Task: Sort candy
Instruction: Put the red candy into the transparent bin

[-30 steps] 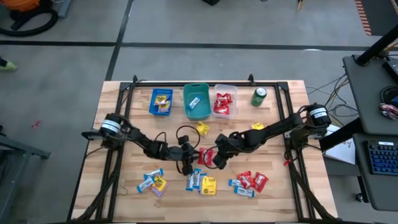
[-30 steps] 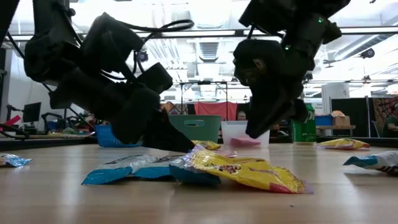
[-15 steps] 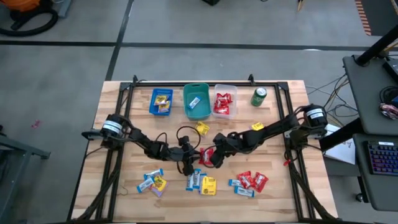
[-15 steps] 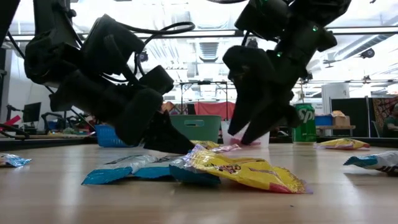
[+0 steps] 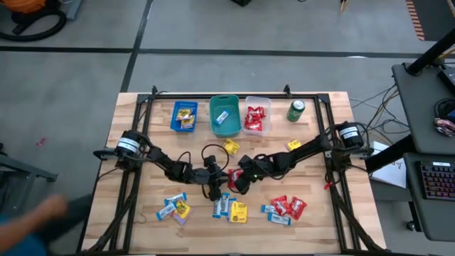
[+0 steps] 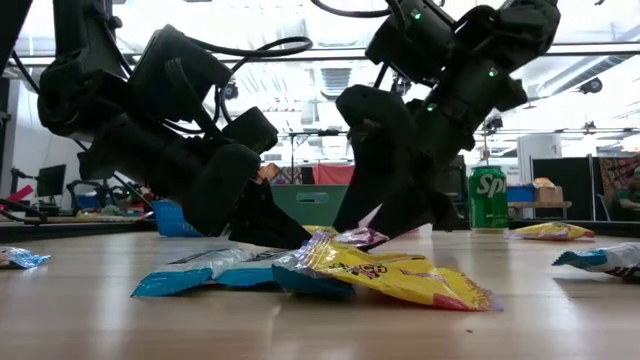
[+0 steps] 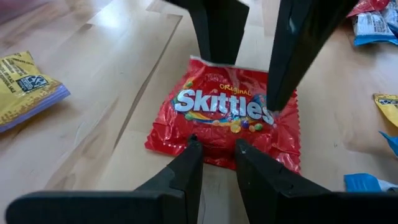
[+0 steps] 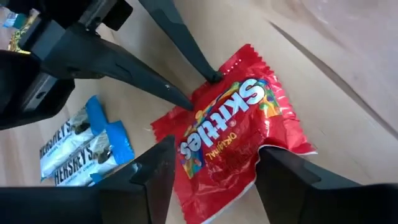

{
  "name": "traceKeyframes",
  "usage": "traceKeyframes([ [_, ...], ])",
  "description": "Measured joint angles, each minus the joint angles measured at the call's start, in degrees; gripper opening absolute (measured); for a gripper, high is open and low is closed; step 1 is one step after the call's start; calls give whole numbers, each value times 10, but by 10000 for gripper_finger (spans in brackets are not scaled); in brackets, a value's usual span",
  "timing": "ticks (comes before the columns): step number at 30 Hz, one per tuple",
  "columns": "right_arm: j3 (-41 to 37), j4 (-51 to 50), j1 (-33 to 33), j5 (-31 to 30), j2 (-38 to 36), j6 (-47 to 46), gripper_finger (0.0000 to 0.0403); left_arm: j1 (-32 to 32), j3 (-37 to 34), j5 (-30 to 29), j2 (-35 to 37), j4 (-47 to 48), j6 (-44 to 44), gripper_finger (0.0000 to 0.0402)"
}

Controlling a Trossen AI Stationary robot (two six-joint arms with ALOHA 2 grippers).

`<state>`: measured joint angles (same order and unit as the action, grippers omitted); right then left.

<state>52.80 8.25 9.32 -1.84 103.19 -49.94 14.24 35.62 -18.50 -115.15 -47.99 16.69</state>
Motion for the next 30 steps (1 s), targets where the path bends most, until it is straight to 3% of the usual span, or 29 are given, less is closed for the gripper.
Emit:
traceKeyframes([
  [5,0,2,-4,2,4,2,142,0,0,0,0,-2,2,77],
  [13,0,0,-6,3,5,21,21,0,-1,0,1,-5,2,77],
  [21,0,-7,-14,4,-11,38,15,0,-10,5,46,47,-19,77],
  [30,0,-73,-51,1,-108,95,13,0,-53,-22,179,140,-39,77],
])
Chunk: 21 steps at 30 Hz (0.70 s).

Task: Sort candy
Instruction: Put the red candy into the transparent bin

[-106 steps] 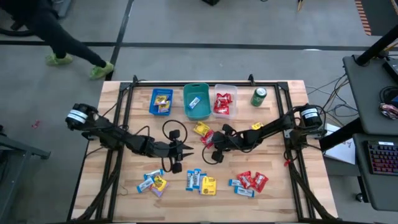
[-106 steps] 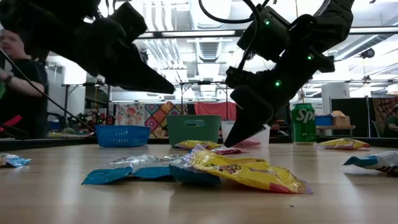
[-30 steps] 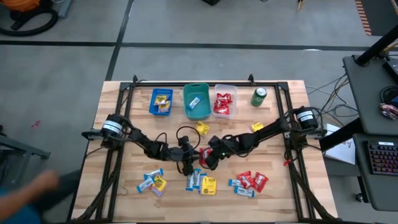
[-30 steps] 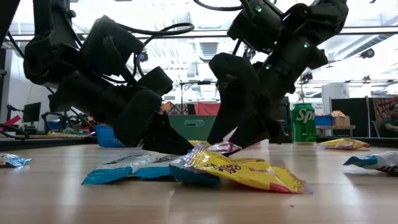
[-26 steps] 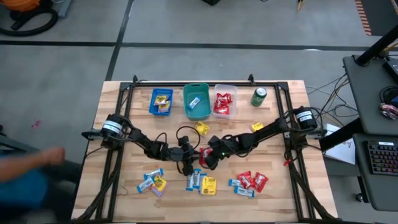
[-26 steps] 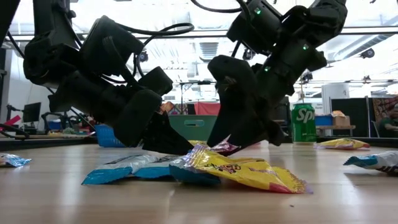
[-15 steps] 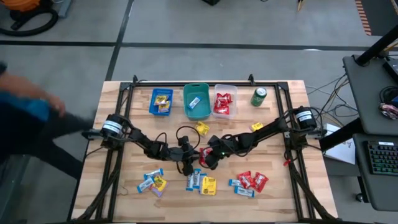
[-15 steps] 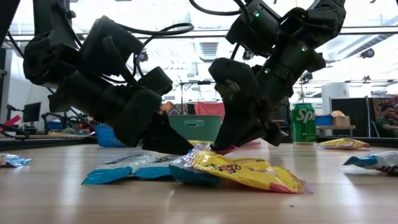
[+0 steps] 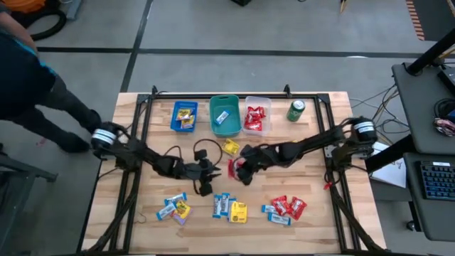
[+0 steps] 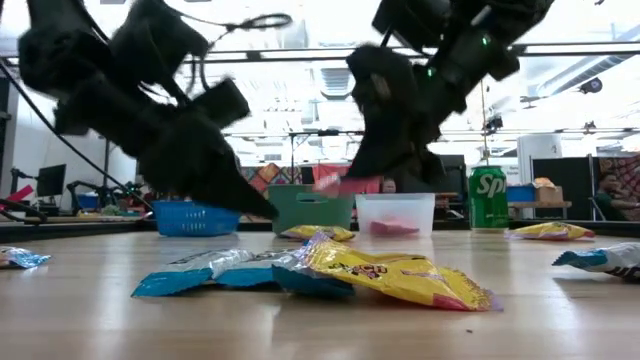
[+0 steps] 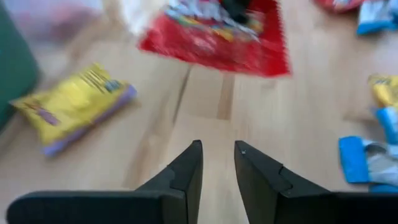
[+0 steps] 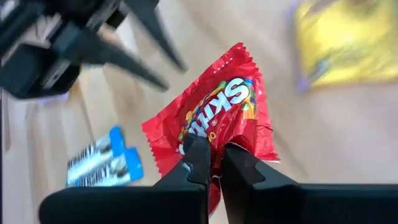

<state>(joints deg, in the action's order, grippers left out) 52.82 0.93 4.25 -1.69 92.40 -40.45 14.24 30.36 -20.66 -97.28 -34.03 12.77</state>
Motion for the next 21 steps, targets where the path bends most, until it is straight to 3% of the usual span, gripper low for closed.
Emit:
traceKeyframes([
  [6,0,-61,-66,-59,-103,61,13,0,-36,-9,126,31,-1,77],
  [11,0,-112,-160,-104,-164,106,13,0,-52,-13,223,72,-1,77],
  [16,0,-155,-264,-105,-170,121,12,0,-54,-22,280,75,-12,77],
  [21,1,-156,-337,-84,-129,146,12,0,-51,-38,301,83,-31,77],
])
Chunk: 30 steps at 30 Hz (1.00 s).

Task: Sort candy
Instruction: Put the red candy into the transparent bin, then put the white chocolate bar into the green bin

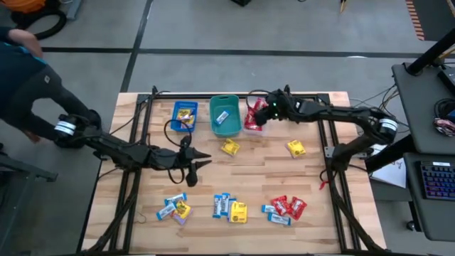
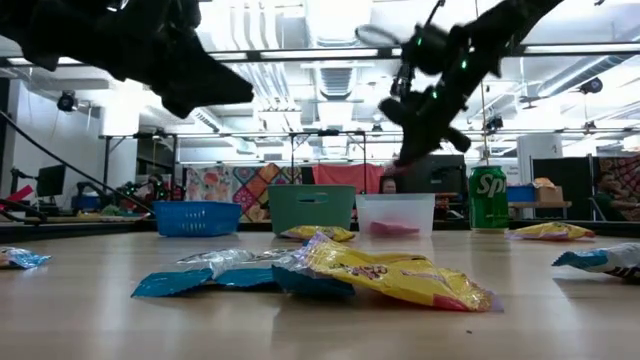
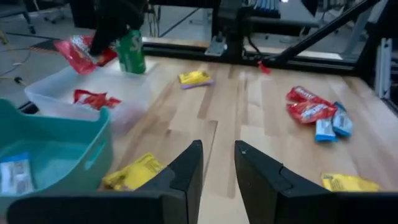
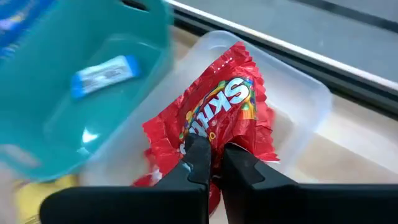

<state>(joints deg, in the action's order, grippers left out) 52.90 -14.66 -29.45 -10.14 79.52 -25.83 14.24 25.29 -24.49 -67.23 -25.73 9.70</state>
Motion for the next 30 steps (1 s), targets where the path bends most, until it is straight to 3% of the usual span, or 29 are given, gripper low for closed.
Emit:
traceKeyframes([
  [7,3,40,-39,28,54,18,26,0,1,-5,2,3,-2,77],
  [15,3,46,-44,39,68,24,119,0,0,-12,-3,10,-2,77],
  [21,11,25,-40,47,35,24,175,0,1,-8,3,27,41,77],
  [24,18,-2,-26,47,5,24,187,0,16,19,9,93,97,77],
  [30,21,-35,33,61,-59,25,185,21,102,49,-3,341,196,77],
])
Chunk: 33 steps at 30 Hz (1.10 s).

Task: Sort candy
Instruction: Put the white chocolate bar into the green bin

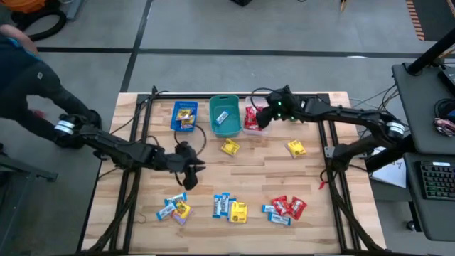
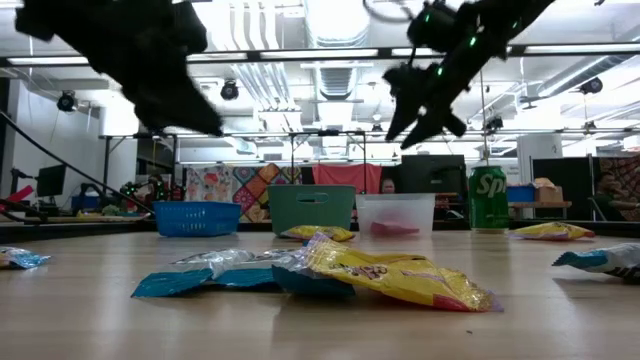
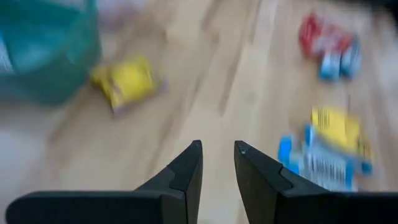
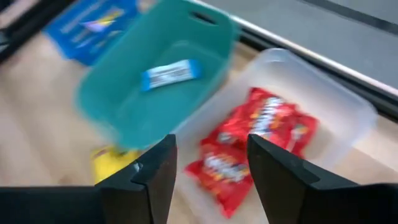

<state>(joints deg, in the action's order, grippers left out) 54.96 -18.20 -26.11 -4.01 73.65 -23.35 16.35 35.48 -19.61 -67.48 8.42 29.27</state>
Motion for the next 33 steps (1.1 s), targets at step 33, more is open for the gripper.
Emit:
traceKeyframes([
  [33,-1,-23,180,-6,-34,-7,176,192,83,135,-207,328,214,143],
])
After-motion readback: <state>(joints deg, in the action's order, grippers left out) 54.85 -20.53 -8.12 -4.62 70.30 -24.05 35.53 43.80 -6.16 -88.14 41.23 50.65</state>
